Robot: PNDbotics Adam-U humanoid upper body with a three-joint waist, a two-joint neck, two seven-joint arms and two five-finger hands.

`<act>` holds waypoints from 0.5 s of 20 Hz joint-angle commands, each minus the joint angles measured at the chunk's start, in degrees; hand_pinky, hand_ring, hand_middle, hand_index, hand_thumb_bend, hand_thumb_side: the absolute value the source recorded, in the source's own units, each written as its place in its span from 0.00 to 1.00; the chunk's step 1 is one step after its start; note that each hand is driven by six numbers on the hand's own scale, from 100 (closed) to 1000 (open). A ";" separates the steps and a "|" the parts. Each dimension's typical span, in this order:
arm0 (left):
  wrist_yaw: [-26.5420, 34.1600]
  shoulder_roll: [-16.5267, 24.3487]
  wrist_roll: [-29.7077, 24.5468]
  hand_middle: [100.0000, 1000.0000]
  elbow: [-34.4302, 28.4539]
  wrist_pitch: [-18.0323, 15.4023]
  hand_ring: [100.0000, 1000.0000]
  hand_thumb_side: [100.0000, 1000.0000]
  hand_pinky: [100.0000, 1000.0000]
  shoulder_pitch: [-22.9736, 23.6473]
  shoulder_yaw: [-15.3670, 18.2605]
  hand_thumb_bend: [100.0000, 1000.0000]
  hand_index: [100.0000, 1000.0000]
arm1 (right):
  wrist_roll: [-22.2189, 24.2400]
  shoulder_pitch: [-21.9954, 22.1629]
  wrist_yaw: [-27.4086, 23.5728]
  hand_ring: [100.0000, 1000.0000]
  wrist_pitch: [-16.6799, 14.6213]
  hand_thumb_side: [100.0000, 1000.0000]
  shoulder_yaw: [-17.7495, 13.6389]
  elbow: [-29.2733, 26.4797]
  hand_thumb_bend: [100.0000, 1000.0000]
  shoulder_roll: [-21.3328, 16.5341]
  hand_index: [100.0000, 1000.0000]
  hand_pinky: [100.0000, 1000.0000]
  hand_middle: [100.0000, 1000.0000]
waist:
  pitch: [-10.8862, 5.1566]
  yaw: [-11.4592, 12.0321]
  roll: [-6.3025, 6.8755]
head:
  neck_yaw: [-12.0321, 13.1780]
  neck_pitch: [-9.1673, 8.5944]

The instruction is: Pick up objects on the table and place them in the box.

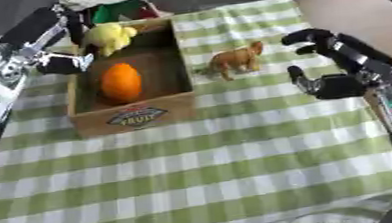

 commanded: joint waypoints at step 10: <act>2.75 0.95 -3.48 0.64 -1.21 0.32 0.62 0.62 0.77 -0.55 1.81 0.93 0.73 | 0.01 -0.97 -0.28 1.00 0.06 0.13 -0.31 -0.55 0.00 -1.12 0.85 0.87 0.84 | -0.87 0.46 -0.26 | -0.26 0.29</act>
